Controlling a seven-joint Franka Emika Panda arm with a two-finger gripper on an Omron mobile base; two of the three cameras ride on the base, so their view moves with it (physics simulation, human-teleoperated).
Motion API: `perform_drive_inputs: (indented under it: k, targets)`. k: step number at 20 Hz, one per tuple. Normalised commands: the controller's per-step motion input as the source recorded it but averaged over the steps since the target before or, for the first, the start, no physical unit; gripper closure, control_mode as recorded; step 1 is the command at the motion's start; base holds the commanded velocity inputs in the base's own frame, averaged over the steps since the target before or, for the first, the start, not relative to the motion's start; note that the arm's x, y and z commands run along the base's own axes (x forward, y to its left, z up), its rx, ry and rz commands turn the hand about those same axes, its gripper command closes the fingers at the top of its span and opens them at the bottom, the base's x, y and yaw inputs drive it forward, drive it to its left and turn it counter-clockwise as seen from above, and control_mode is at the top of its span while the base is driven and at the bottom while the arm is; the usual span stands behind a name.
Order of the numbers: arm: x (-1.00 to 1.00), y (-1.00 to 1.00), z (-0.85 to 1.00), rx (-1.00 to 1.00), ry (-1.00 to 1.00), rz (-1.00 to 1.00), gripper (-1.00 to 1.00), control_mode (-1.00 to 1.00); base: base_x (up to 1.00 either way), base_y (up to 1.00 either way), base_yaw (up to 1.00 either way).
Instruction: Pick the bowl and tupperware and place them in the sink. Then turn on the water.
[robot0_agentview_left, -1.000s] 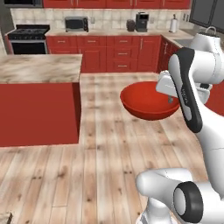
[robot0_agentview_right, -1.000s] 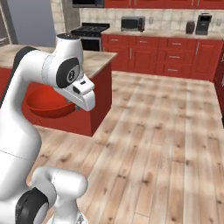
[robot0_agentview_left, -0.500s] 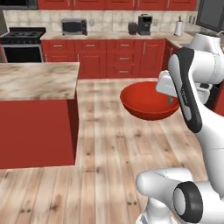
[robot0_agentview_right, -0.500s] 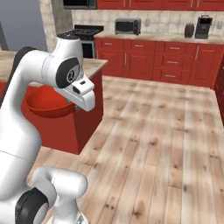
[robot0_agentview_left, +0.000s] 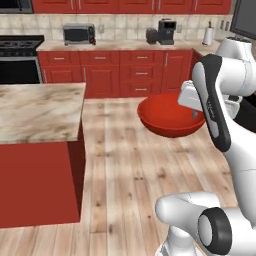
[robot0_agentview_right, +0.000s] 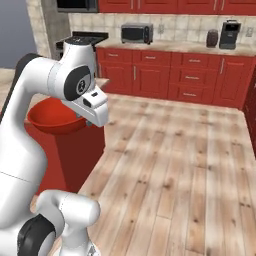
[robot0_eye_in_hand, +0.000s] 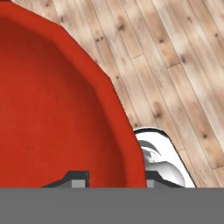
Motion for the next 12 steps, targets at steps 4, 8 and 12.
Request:
perform_drive_inputs:
  k: [4,8,12]
  targets:
    - [0.0,0.0,0.0,0.0,0.0,0.0,1.0,1.0,1.0,-0.24,-0.15]
    - [0.0,0.0,0.0,0.0,0.0,0.0,1.0,1.0,1.0,-0.11,-0.37]
    - [0.0,0.0,0.0,0.0,0.0,0.0,1.0,1.0,1.0,0.0,-0.49]
